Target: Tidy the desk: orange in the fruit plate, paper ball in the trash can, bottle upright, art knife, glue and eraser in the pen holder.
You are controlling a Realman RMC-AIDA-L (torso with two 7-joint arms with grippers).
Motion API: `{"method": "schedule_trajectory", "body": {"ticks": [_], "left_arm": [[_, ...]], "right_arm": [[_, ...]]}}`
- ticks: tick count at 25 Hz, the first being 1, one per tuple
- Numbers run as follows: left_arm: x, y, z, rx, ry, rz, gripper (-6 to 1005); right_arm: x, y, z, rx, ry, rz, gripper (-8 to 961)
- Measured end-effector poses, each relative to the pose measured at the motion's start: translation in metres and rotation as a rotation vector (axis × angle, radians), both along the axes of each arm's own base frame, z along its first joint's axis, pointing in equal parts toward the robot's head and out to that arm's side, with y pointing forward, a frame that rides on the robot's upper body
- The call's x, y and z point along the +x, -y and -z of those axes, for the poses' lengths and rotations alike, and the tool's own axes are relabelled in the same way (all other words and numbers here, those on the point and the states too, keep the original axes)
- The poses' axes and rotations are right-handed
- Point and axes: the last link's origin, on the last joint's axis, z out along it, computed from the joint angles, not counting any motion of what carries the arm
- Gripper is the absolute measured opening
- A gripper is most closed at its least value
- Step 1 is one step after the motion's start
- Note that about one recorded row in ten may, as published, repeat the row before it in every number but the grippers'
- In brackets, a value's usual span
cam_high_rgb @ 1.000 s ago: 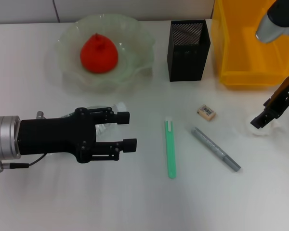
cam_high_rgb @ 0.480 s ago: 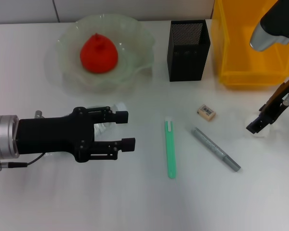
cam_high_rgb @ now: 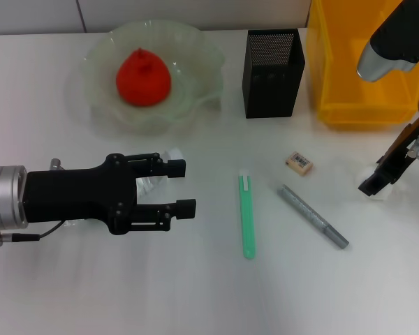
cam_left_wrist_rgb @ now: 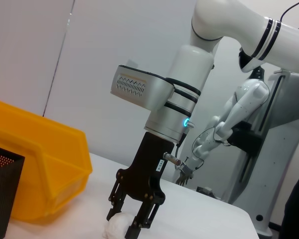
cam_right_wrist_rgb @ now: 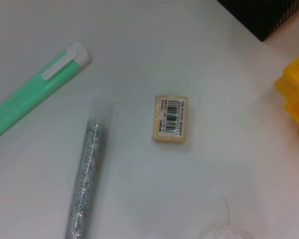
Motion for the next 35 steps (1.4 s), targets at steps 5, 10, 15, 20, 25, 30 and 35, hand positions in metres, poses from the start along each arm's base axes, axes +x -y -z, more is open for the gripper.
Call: {"method": "schedule_trajectory", "body": {"ticks": [5, 10, 15, 20, 25, 30, 35], "left_arm": [[0.0, 0.0, 0.0, 0.0, 0.001, 0.0, 742], [0.0, 0.0, 0.001, 0.001, 0.002, -0.001, 742], [0.001, 0.0, 0.001, 0.001, 0.003, -0.002, 742], [0.001, 0.0, 0.002, 0.0, 0.006, -0.003, 742], [0.001, 0.001, 0.002, 0.002, 0.009, -0.006, 741], [0.001, 0.001, 0.002, 0.002, 0.01, -0.006, 741], [0.001, 0.0, 0.002, 0.003, 0.011, -0.009, 741]], "right_arm": [[-0.01, -0.001, -0.004, 0.008, -0.033, -0.012, 553], [-0.048, -0.004, -0.028, 0.073, -0.177, -0.061, 551], [-0.069, -0.016, -0.073, 0.309, -0.289, -0.083, 550], [-0.063, -0.037, -0.119, 0.616, -0.389, -0.109, 549], [-0.042, -0.059, -0.107, 0.721, -0.408, -0.1, 547], [-0.036, -0.07, -0.095, 0.751, -0.444, -0.118, 546], [-0.036, -0.073, -0.093, 0.77, -0.446, -0.132, 663]]}}
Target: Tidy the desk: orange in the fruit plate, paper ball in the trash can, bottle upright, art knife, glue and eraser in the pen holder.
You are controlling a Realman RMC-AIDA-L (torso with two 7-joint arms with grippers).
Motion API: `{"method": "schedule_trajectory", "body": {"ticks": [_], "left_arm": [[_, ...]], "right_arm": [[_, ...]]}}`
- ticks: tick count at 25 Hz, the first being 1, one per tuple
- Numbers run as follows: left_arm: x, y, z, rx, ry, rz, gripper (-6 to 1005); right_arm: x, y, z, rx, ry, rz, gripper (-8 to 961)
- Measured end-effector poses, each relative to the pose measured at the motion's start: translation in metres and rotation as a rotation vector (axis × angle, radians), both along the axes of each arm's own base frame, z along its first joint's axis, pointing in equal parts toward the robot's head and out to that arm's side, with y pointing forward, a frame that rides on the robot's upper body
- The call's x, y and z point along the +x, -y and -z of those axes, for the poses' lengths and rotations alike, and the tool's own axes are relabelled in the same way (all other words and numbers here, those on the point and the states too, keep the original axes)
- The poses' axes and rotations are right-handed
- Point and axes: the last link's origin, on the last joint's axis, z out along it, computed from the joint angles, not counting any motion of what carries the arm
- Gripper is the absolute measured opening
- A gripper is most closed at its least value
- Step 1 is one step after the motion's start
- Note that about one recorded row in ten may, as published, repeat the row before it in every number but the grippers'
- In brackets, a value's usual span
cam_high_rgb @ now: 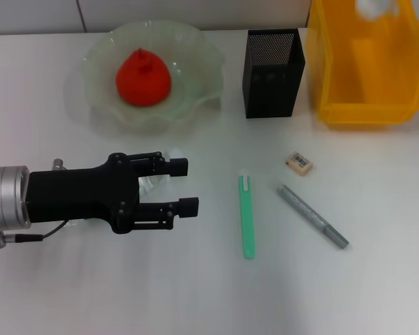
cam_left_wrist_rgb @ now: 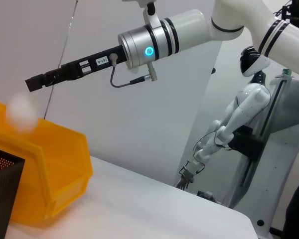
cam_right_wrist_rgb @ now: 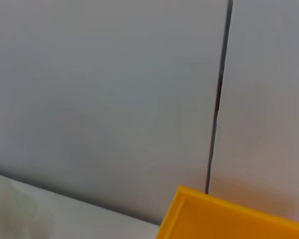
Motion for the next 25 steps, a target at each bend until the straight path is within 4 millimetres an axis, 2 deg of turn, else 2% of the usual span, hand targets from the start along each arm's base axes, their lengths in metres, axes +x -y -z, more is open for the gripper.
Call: {"method": "schedule_trajectory", "body": {"ticks": [5, 10, 13, 14, 16, 17, 19, 22, 23, 24, 25], "left_arm": [[0.0, 0.0, 0.0, 0.001, 0.0, 0.001, 741], [0.0, -0.001, -0.001, 0.004, -0.002, 0.004, 741], [0.001, -0.002, -0.002, 0.008, -0.001, 0.005, 741], [0.001, -0.002, -0.002, 0.01, 0.0, 0.004, 741], [0.001, -0.002, -0.003, 0.013, 0.001, 0.003, 741], [0.001, -0.003, -0.003, 0.017, 0.003, 0.002, 741], [0.001, -0.006, -0.006, 0.036, 0.01, -0.004, 741], [0.001, -0.01, -0.007, 0.051, 0.003, -0.01, 741], [0.001, -0.01, -0.007, 0.051, 0.003, -0.01, 741], [0.001, -0.011, -0.007, 0.053, 0.0, -0.01, 741], [0.001, -0.011, -0.007, 0.053, 0.0, -0.01, 741]], "right_arm": [[0.0, -0.001, 0.001, 0.041, -0.042, -0.02, 774], [0.001, 0.002, -0.002, 0.095, -0.134, -0.07, 773], [-0.004, 0.017, -0.008, 0.147, -0.357, -0.233, 773], [-0.004, 0.017, -0.008, 0.147, -0.357, -0.233, 773], [-0.005, 0.036, -0.006, 0.144, -0.495, -0.377, 772], [-0.005, 0.036, -0.006, 0.144, -0.495, -0.377, 772], [-0.005, 0.066, 0.003, 0.085, -0.618, -0.561, 772], [0.003, 0.086, 0.019, -0.021, -0.637, -0.621, 771], [0.003, 0.086, 0.019, -0.021, -0.637, -0.621, 771], [0.01, 0.097, 0.032, -0.106, -0.628, -0.629, 771], [0.01, 0.097, 0.032, -0.106, -0.628, -0.629, 771]]}}
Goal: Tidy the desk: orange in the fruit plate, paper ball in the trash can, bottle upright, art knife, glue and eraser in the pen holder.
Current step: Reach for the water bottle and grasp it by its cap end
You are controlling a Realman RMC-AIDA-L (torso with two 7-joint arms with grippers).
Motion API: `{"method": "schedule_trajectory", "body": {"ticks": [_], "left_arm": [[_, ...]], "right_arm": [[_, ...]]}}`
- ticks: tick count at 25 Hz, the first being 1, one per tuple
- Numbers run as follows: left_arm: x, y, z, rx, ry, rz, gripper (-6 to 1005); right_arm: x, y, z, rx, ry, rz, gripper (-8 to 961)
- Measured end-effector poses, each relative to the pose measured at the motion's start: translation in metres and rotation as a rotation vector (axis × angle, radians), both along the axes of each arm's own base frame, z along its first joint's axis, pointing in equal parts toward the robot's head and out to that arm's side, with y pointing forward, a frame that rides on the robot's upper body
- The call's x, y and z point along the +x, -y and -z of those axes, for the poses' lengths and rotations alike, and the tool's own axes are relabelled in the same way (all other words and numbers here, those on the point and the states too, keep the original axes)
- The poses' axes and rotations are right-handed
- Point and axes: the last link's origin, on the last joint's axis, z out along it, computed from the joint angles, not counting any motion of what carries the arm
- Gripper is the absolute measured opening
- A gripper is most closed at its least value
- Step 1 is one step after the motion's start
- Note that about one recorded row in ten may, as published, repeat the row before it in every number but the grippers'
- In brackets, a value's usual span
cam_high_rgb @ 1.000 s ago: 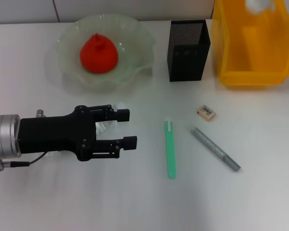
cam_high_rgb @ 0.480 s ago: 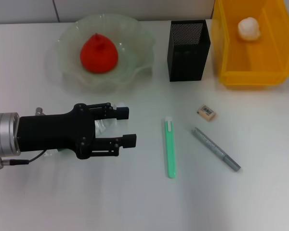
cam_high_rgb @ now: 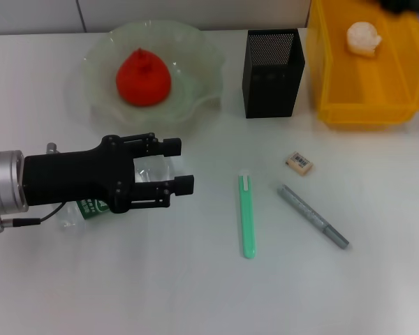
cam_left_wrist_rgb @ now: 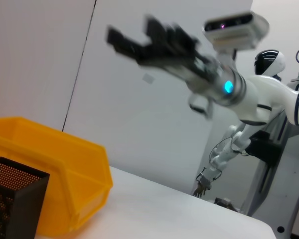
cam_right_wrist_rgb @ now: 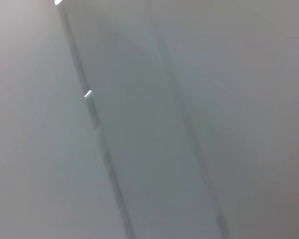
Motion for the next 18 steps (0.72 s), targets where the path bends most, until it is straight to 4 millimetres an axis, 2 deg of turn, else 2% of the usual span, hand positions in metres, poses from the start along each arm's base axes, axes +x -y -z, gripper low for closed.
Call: {"method": "schedule_trajectory", "body": {"ticks": [3, 5, 6, 7, 9, 14, 18], "left_arm": [[0.0, -0.003, 0.001, 0.002, -0.015, -0.006, 741], [-0.001, -0.004, 0.001, 0.003, -0.02, -0.008, 741], [-0.001, -0.005, 0.001, 0.005, -0.028, -0.013, 741], [-0.001, -0.005, 0.001, 0.005, -0.028, -0.013, 741], [-0.002, -0.008, 0.0, 0.006, -0.045, -0.022, 741], [-0.004, -0.015, -0.003, 0.01, -0.081, -0.035, 740], [-0.004, -0.02, -0.004, 0.019, -0.099, -0.046, 740]], "right_arm": [[0.013, 0.012, 0.019, -0.093, 0.094, -0.017, 770], [0.017, 0.015, 0.024, -0.119, 0.129, -0.015, 770], [0.026, 0.019, 0.034, -0.168, 0.189, -0.008, 770], [0.026, 0.019, 0.034, -0.168, 0.189, -0.008, 770], [0.04, 0.025, 0.051, -0.26, 0.306, 0.013, 770], [0.056, 0.036, 0.065, -0.305, 0.428, -0.009, 770], [0.064, 0.043, 0.07, -0.302, 0.461, -0.028, 770]]}}
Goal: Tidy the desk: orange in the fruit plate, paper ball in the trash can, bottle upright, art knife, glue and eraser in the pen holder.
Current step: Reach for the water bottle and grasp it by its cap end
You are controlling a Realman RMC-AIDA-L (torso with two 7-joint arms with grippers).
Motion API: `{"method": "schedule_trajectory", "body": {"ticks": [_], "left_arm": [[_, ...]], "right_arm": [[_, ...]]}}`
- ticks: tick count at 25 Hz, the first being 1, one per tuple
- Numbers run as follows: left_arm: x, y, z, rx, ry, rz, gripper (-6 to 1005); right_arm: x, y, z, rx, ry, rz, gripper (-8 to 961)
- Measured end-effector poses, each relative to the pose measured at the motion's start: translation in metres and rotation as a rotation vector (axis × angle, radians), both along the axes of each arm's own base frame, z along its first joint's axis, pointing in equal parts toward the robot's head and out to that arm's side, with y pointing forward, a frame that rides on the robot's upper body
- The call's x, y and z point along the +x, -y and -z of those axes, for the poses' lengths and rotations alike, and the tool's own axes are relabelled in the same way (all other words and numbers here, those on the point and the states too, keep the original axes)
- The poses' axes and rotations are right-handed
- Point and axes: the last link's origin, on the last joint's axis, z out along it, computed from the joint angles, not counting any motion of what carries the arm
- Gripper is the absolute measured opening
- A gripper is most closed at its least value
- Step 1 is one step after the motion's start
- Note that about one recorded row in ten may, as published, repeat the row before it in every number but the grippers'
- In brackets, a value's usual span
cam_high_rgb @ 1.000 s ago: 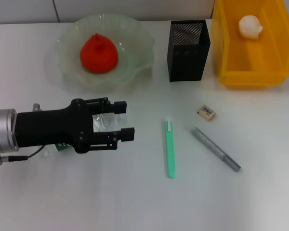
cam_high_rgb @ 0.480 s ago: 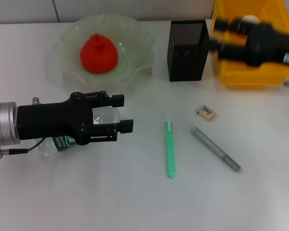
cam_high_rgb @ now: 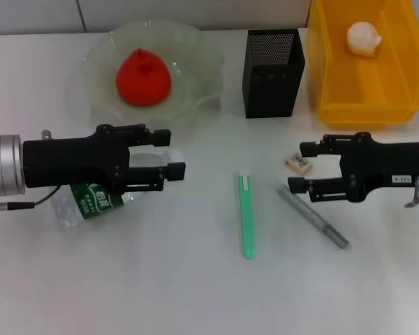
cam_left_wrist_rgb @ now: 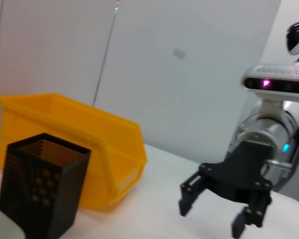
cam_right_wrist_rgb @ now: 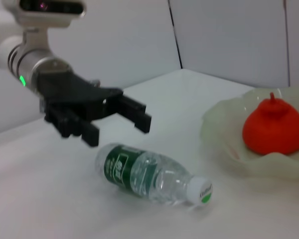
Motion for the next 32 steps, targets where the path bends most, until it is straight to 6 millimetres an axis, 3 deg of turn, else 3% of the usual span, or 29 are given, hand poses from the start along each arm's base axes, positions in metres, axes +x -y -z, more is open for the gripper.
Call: {"method": "schedule_trajectory", "body": {"ticks": [8, 9, 12, 14, 17, 19, 23, 24, 32], "left_arm": [[0.015, -0.023, -0.007, 0.029, -0.064, 0.026, 740], [0.026, -0.035, -0.013, 0.023, -0.123, 0.025, 740], [0.038, -0.047, -0.017, 0.006, -0.205, 0.032, 740], [0.059, -0.061, -0.019, -0.036, -0.367, 0.037, 740], [0.069, -0.065, -0.017, -0.051, -0.463, 0.042, 740], [0.083, -0.071, -0.007, -0.078, -0.632, 0.038, 739], [0.089, -0.075, 0.003, -0.091, -0.744, 0.019, 738], [0.093, -0.077, 0.014, -0.094, -0.833, 0.007, 738], [0.092, -0.079, 0.043, -0.065, -0.946, -0.004, 735]], "right_arm": [[0.01, 0.003, 0.006, 0.025, 0.028, -0.006, 771], [0.011, 0.003, 0.006, 0.03, 0.029, -0.004, 771], [0.011, 0.003, 0.006, 0.033, 0.027, -0.002, 771], [0.011, 0.002, 0.006, 0.034, 0.026, -0.002, 771], [0.011, 0.002, 0.005, 0.036, 0.026, 0.0, 771], [0.01, 0.001, 0.005, 0.036, 0.022, 0.002, 770], [0.01, 0.001, 0.004, 0.039, 0.018, 0.003, 770], [0.01, 0.001, 0.004, 0.039, 0.016, 0.003, 770], [0.009, 0.0, 0.004, 0.038, 0.013, 0.007, 771]]}}
